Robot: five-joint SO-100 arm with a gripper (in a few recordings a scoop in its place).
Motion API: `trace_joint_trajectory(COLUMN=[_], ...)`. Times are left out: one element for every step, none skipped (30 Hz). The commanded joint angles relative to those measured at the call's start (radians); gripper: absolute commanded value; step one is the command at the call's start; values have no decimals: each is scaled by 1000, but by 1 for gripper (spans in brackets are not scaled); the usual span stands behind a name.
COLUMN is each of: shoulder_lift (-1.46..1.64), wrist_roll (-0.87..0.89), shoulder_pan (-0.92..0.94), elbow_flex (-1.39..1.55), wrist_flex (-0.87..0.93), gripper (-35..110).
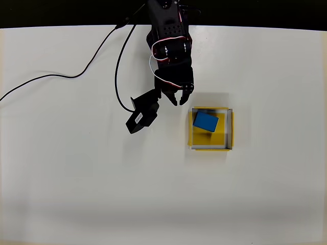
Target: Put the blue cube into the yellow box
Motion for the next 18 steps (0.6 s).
trace_joint_trajectory(shoulder_lift=[51, 54, 58, 66, 78, 94, 110, 129, 146, 166, 183, 201, 221, 241, 259, 268, 273, 275], wrist_roll=[-20, -21, -20, -21, -25, -25, -32, -41, -44, -49, -52, -54, -58, -69, -72, -72, -64, -64], shoulder_pan=[35, 43, 52, 66, 77, 87, 100, 114, 123, 135, 141, 146, 150, 158, 163, 172, 179, 186], elbow_flex=[20, 31, 44, 61, 80, 101, 121, 144, 169, 193, 218, 242, 264, 288, 314, 321, 321, 321], wrist_flex=[6, 11, 11, 12, 12, 12, 20, 21, 21, 20, 23, 29, 44, 64, 75, 98, 100, 101], gripper=[0, 0, 0, 0, 0, 0, 0, 0, 0, 0, 0, 0, 0, 0, 0, 0, 0, 0])
